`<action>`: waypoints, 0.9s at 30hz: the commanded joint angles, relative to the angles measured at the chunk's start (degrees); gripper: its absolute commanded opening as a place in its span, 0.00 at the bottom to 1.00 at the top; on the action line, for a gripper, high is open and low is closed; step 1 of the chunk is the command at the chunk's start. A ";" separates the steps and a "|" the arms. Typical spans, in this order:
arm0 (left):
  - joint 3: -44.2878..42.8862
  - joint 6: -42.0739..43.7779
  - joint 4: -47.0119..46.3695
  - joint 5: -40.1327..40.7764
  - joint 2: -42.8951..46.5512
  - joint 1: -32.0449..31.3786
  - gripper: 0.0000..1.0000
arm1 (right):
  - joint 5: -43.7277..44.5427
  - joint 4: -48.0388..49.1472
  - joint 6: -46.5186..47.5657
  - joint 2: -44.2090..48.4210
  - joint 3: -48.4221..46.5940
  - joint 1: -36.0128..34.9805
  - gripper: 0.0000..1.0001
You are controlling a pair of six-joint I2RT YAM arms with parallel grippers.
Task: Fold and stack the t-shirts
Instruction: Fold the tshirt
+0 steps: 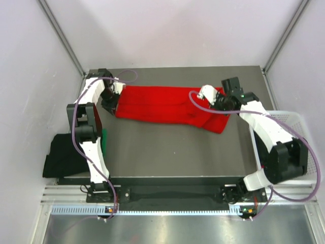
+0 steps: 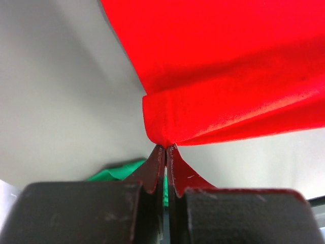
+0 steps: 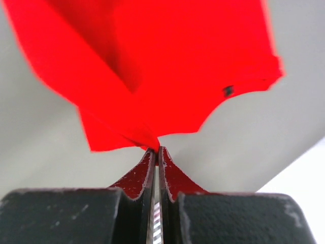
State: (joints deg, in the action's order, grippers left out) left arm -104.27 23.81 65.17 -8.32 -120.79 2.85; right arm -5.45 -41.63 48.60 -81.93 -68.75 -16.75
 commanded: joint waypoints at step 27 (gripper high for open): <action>-27.92 -4.65 -1.88 -2.85 -17.90 -1.36 0.00 | 5.01 9.90 -10.72 -34.35 -33.82 6.91 0.00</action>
State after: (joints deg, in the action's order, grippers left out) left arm -130.19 20.45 65.89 -10.68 -139.28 1.61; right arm -1.23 -33.80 39.33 -116.03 -99.18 -11.25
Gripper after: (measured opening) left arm 0.019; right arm 0.010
